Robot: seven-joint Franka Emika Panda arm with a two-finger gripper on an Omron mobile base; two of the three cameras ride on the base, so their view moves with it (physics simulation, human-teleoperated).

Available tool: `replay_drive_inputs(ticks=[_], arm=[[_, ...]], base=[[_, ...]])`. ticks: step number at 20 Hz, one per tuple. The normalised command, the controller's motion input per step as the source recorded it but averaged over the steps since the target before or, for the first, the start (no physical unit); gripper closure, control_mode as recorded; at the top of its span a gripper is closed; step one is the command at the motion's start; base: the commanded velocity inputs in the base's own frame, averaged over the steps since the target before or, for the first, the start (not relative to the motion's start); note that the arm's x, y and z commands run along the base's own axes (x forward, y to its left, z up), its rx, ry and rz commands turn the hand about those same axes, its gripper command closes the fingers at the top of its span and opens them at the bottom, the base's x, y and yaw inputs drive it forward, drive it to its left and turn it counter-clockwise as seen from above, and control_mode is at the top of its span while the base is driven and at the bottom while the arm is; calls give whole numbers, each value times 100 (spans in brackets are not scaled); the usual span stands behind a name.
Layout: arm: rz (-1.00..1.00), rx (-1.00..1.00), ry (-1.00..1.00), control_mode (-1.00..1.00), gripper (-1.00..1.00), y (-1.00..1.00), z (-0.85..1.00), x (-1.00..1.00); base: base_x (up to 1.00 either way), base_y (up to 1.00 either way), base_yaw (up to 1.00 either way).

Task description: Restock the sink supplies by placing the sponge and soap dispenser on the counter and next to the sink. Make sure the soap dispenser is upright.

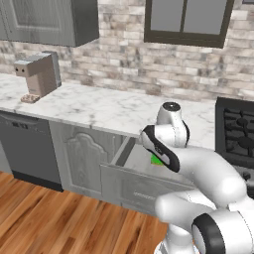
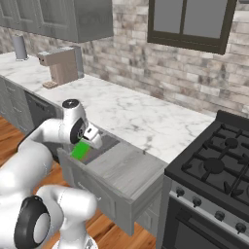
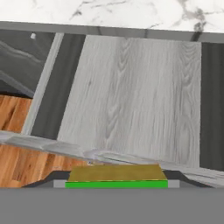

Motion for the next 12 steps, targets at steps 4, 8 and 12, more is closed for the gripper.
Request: replay_drive_inputs(ticks=[4,8,12], arm=[[17,-8,0,100,100,46,0,0],[0,0,0,100,100,0,0,0],[0,0,0,100,100,0,0,0]], base=[[0,16,7],[0,59,38],[0,48,52]])
